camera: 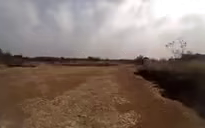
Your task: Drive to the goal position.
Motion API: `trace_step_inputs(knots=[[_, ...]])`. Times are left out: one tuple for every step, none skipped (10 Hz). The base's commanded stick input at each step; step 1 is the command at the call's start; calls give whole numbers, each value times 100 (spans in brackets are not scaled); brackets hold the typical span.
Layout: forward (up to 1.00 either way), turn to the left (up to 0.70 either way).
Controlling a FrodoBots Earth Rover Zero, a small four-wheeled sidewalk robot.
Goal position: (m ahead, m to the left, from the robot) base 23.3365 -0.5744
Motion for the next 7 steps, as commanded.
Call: trace_step_inputs(knots=[[50, 0], [50, 0], [50, 0], [50, 0], [50, 0], [50, 0], [50, 0]])
